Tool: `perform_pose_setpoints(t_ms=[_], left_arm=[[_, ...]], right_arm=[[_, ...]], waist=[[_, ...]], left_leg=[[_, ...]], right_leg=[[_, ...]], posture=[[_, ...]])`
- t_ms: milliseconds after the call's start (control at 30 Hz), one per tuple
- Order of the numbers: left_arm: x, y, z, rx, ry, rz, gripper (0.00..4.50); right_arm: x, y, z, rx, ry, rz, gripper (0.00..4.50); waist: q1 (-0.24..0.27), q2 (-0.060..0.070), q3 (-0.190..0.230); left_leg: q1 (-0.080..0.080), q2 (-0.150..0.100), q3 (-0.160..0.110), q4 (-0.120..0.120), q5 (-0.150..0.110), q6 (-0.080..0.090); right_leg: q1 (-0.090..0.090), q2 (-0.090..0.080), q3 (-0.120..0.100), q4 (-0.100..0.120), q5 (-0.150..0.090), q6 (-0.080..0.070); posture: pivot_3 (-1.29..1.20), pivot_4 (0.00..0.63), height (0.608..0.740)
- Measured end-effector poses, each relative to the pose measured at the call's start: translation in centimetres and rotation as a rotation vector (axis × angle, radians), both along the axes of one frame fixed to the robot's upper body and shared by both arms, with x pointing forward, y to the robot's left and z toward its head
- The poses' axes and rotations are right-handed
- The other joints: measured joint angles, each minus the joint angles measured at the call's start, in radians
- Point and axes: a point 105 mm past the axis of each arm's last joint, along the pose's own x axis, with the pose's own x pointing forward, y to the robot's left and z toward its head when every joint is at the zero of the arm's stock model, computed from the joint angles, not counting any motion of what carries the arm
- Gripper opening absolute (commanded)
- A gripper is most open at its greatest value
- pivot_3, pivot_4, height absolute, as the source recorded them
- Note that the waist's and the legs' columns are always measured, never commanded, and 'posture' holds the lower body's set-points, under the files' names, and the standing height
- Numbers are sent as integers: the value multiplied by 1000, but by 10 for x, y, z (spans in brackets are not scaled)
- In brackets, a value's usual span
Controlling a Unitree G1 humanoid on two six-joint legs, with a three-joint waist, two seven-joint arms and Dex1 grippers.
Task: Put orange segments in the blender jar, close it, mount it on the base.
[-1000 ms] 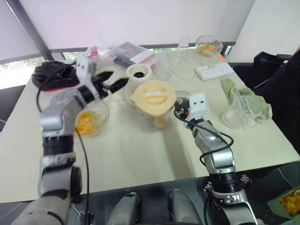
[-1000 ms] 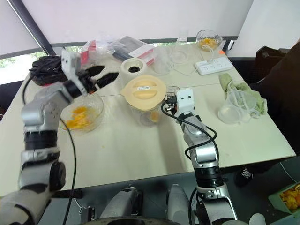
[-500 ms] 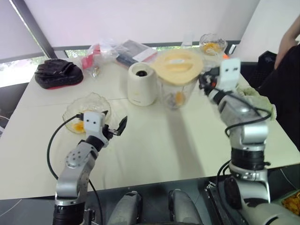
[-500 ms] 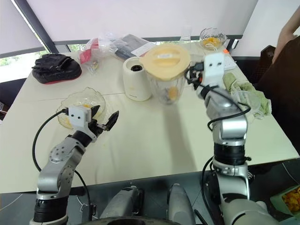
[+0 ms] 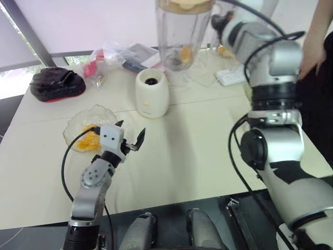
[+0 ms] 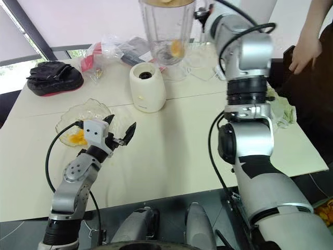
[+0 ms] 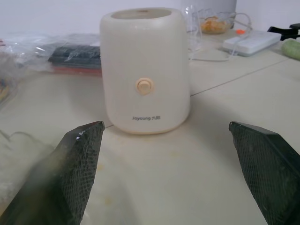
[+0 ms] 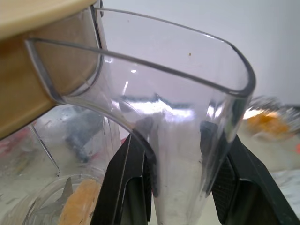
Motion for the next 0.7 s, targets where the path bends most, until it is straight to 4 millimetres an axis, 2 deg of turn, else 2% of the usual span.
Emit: perform_pose_setpoints(t_ms=[100, 233, 400, 500, 700], left_arm=[[-3, 5, -5, 2, 9, 26, 4442], [-5, 13, -7, 15, 16, 68, 4442], [-10, 20, -3, 23, 0, 98, 4442], [-11, 20, 0, 28, -8, 103, 4442], [-12, 20, 1, 39, -14, 109, 4442]], right_arm=[[12, 22, -11, -2, 41, 5, 1025], [19, 47, -12, -16, 18, 13, 1025], [22, 56, -12, -16, -1, 15, 1025], [25, 59, -23, -19, 27, 18, 1025], [24, 67, -26, -12, 28, 34, 1025]], waist=[[1, 0, 0], [1, 0, 0], [1, 0, 0], [-1, 0, 0], [-6, 1, 0]], left_leg=[[-1, 0, 0, 0, 0, 0], [-2, -1, -1, 0, 0, 0], [-2, -1, -1, 0, 0, 0], [-2, 0, -1, 0, 0, 0], [-2, 0, -1, 0, 0, 0]], right_leg=[[-1, 0, 0, 0, 0, 0], [-1, 1, -1, 0, 0, 0], [-1, 1, -1, 0, 0, 0], [-1, 1, -1, 0, 0, 0], [-1, 1, -1, 0, 0, 0]], posture=[[0, 150, 740], [0, 150, 740], [0, 150, 740], [0, 150, 740], [0, 150, 740]])
